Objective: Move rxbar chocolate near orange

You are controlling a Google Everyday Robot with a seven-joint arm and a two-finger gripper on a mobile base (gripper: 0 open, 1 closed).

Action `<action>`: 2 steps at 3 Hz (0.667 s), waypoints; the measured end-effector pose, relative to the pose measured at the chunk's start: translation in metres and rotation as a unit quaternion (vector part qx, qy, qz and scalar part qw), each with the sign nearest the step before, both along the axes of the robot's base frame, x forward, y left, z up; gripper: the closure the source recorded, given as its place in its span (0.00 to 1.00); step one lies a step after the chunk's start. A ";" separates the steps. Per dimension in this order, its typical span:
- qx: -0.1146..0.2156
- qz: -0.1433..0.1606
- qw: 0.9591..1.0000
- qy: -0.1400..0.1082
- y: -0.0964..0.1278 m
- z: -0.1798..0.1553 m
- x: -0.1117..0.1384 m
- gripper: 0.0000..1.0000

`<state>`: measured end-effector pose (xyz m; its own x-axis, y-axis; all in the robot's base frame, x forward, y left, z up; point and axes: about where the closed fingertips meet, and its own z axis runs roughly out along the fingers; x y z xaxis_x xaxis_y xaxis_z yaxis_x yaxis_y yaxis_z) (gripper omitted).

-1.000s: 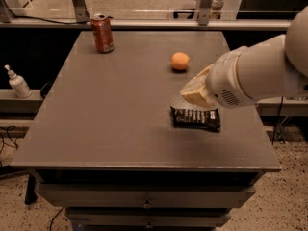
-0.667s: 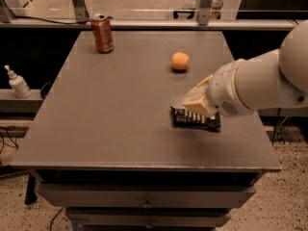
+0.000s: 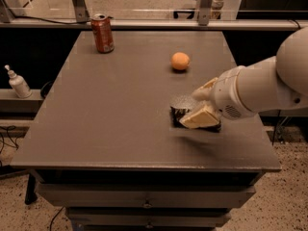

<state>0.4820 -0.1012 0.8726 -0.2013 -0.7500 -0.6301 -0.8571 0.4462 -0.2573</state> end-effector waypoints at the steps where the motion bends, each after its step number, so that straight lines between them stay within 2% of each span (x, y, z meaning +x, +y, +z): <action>1: -0.001 0.004 1.000 0.008 -0.006 -0.006 0.000 0.00; 2: -0.006 0.007 1.000 0.019 -0.011 -0.014 -0.002 0.00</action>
Offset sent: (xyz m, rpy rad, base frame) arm -0.0032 -0.0183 -0.0268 -0.0183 0.0739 0.0166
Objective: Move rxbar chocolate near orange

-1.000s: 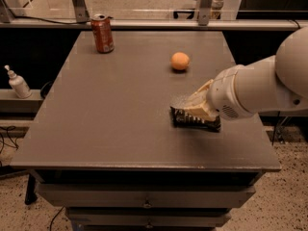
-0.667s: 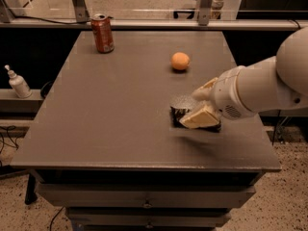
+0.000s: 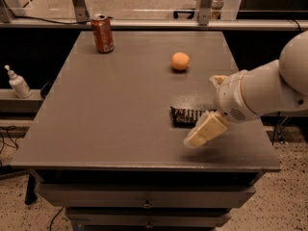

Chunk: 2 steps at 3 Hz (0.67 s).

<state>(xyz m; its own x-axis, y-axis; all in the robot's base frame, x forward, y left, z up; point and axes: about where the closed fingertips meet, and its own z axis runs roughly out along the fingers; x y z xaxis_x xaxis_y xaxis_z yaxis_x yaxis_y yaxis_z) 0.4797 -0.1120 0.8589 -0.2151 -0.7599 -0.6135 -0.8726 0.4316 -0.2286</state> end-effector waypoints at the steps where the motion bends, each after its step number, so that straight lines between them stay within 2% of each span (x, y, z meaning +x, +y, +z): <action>1: -0.004 0.000 1.000 0.014 0.000 -0.013 0.002 0.00; 2: -0.007 0.002 1.000 0.025 0.001 -0.022 0.006 0.00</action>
Offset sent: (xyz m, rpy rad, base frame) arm 0.0134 0.0005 -0.0381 -0.0180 0.0854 0.0041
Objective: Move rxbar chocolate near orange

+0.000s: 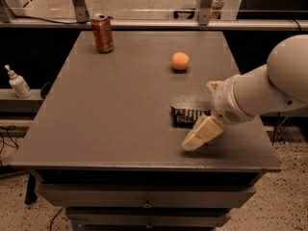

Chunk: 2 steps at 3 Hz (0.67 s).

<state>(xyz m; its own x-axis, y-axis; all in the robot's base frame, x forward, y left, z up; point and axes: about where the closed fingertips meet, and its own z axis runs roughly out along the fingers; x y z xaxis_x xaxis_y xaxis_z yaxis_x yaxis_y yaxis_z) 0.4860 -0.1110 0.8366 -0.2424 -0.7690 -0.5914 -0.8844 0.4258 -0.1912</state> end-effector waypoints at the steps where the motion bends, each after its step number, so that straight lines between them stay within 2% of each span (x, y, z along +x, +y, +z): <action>1: 0.006 -0.005 1.000 0.014 -0.001 -0.008 0.003 0.18; 2: 0.012 -0.014 1.000 0.021 -0.005 -0.010 0.004 0.42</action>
Offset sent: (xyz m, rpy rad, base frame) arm 0.0054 -0.0130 -0.0139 0.0405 0.0620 -0.0552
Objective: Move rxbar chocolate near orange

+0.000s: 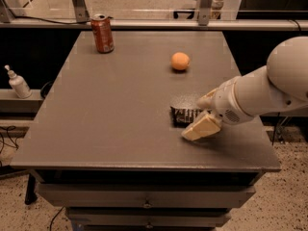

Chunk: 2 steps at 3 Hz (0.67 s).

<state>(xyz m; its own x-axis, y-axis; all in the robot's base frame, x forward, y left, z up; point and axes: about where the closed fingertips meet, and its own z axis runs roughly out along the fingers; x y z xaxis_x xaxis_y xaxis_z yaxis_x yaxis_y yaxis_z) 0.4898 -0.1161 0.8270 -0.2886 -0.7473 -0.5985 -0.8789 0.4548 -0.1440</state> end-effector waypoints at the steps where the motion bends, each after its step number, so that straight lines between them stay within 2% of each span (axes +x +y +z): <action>1: 0.003 -0.007 1.000 0.002 -0.004 0.003 0.000 0.65; 2: 0.003 -0.013 1.000 0.002 -0.006 0.008 -0.002 0.88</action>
Offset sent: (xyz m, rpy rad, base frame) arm -0.0028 -0.0112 0.0110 0.0091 0.0101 -0.0446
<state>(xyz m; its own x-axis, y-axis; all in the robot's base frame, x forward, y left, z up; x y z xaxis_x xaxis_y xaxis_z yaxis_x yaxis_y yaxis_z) 0.4879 -0.1222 0.8350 -0.3105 -0.7359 -0.6017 -0.8673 0.4785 -0.1375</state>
